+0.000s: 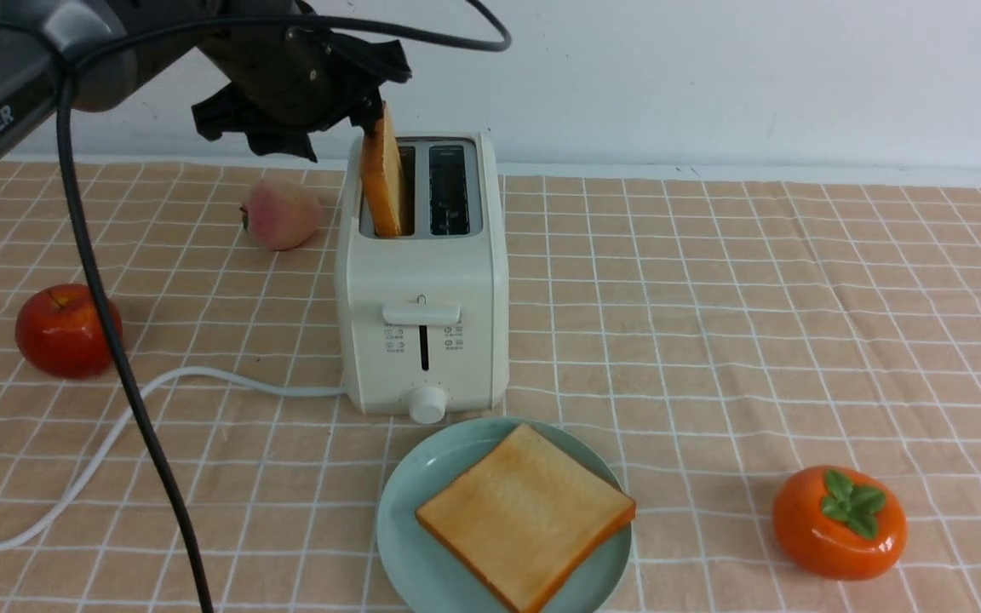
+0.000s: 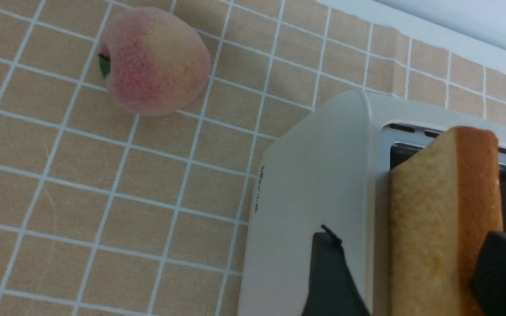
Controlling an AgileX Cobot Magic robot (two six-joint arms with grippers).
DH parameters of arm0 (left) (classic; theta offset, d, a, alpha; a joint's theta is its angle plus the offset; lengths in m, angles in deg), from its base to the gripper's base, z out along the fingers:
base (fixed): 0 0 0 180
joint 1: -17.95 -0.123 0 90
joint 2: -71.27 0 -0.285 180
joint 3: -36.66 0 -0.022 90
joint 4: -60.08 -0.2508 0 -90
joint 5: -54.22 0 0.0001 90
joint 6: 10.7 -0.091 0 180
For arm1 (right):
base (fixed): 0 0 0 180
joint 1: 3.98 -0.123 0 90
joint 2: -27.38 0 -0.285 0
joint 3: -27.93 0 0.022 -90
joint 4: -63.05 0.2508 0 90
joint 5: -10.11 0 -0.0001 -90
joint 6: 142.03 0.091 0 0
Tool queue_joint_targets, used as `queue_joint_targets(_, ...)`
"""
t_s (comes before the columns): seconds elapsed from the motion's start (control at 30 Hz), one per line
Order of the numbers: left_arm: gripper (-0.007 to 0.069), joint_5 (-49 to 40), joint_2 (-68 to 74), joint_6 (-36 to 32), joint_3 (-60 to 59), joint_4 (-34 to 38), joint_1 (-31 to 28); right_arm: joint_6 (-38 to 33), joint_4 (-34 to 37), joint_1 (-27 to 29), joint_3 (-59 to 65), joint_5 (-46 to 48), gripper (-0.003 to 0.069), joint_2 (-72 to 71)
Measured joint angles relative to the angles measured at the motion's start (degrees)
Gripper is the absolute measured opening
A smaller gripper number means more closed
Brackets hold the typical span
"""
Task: Take toasted bread from bread machine on light coffee tablecloth place on plate.
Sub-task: 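Reach for a toast slice standing in the toaster with the left gripper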
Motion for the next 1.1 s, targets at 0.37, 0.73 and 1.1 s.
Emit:
queue_joint_targets(0.37, 0.0311, -0.3, 0.0, -5.7, 0.2, 2.3, 1.7, 0.0, -0.8, 0.0, 0.0, 0.0, 0.0442, 0.0)
queue_joint_targets(0.73, 0.0471, -1.1, 0.0, -6.7, 0.2, 0.7, 3.7, 0.0, -0.9, 0.0, 0.0, 0.0, 0.0442, 0.0)
queue_joint_targets(1.1, 0.0477, -4.0, -1.8, -6.8, 0.2, 1.1, 4.1, 0.0, -0.9, 0.0, 0.0, 0.0, 0.0442, 0.0)
